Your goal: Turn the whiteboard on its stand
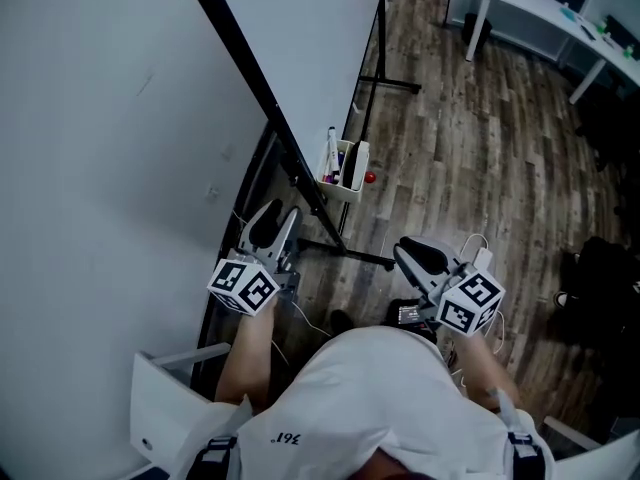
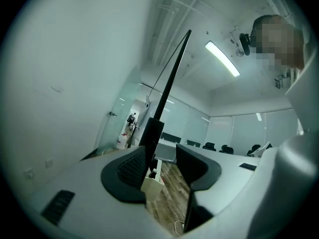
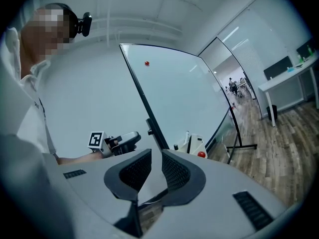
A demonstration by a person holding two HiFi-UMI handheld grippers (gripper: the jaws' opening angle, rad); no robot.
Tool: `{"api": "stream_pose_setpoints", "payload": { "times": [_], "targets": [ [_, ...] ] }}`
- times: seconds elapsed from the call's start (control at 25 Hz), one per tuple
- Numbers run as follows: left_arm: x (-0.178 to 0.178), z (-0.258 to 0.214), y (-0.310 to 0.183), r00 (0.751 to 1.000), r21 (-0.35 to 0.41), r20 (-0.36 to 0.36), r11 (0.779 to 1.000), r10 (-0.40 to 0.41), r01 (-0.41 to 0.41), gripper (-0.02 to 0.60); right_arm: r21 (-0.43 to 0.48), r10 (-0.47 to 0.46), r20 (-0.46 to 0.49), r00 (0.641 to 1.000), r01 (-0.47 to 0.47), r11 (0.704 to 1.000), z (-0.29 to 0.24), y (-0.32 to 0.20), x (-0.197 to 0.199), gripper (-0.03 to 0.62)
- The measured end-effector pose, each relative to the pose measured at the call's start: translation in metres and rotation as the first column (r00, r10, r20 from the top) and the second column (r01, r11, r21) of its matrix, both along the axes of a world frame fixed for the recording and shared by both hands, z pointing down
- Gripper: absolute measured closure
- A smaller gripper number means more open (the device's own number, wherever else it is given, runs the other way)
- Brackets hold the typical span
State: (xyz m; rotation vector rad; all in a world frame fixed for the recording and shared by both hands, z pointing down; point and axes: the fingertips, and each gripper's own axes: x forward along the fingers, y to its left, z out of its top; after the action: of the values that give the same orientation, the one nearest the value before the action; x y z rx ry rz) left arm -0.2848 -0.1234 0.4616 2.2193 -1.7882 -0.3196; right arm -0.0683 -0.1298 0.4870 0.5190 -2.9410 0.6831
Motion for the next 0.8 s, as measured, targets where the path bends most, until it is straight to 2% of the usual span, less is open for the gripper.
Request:
{"api": "stream_pose_setpoints", "payload": {
  "times": [0.36,0.56,0.8],
  "targets": [
    [-0.006,-0.015,-0.039,0.996,0.005,0.092,1.0,-0.009,0.008,0.365,0.013,0.077,-0.006,0.997,-0.077,0.997,-0.008,0.0,0.018,0.511],
    [0.003,-0.028,-0.067,0.989,0.023,0.147,1.0,-0.007,0.004,0.35,0.034,0.1,-0.01,0.995,-0.1,0.994,-0.016,-0.004,0.03,0.511],
    [0.006,-0.024,-0.087,0.986,0.008,0.166,1.0,0.004,-0.005,0.35,0.035,0.128,-0.021,0.992,-0.127,0.991,-0.014,-0.009,0.039,0.511]
  ]
}}
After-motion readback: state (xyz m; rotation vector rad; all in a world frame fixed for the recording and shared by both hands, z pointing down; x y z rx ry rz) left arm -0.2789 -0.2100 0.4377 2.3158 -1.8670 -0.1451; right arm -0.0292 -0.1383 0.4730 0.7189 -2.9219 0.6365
